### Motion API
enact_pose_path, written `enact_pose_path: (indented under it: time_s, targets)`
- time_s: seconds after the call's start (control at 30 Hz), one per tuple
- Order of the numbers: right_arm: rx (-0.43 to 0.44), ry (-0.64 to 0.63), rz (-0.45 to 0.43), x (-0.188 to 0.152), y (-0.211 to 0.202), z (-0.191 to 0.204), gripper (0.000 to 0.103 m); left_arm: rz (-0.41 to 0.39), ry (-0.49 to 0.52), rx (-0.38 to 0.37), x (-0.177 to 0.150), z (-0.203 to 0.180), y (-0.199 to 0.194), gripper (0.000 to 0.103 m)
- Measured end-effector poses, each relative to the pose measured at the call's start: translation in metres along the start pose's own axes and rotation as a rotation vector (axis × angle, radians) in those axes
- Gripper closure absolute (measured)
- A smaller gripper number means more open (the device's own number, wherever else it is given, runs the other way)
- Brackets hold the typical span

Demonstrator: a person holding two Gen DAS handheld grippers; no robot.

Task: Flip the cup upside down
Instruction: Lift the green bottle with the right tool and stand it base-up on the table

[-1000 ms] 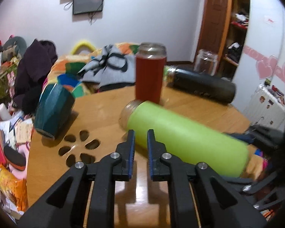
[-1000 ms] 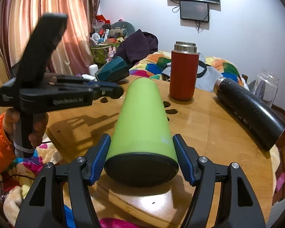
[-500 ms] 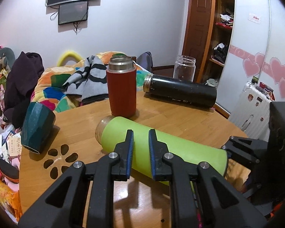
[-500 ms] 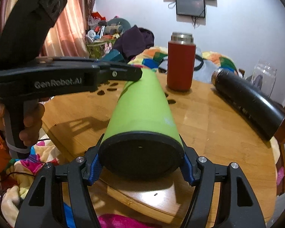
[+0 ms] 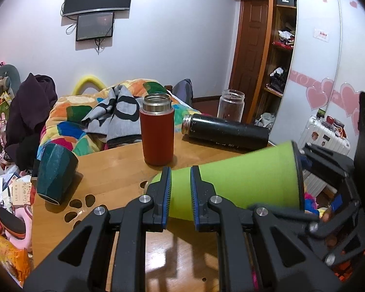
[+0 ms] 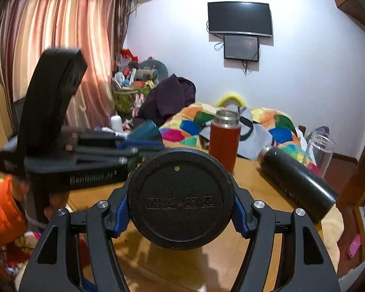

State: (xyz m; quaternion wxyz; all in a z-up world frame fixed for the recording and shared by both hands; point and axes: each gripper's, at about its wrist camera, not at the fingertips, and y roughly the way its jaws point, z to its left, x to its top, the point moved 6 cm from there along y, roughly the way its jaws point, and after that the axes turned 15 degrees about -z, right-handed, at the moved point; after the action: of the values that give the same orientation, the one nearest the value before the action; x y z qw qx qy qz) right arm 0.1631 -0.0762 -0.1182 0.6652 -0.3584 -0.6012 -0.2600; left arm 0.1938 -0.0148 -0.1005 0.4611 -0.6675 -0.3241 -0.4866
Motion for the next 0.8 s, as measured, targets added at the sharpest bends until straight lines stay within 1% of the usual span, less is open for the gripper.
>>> enact_pose_path:
  time_s: [0.2, 0.27, 0.33, 0.4, 0.6, 0.8]
  targets:
    - [0.006, 0.017, 0.004, 0.016, 0.016, -0.004, 0.04, -0.028, -0.022, 0.021, 0.004, 0.012, -0.009, 0.089]
    - [0.009, 0.019, 0.011, 0.022, 0.022, -0.004, 0.04, -0.036, -0.035, 0.036, 0.004, 0.019, -0.013, 0.081]
    - [0.012, 0.016, 0.02, 0.03, 0.03, -0.004, 0.04, -0.048, -0.042, 0.058, 0.005, 0.026, -0.017, 0.066]
    - [0.016, 0.006, 0.026, 0.036, 0.034, -0.003, 0.04, -0.06, -0.047, 0.073, 0.004, 0.032, -0.021, 0.062]
    - [0.047, -0.01, 0.071, 0.053, 0.051, 0.0, 0.04, -0.07, -0.069, 0.084, -0.002, 0.045, -0.029, 0.06]
    - [0.049, -0.038, 0.096, 0.053, 0.065, 0.007, 0.04, -0.062, -0.084, 0.078, -0.009, 0.051, -0.03, 0.059]
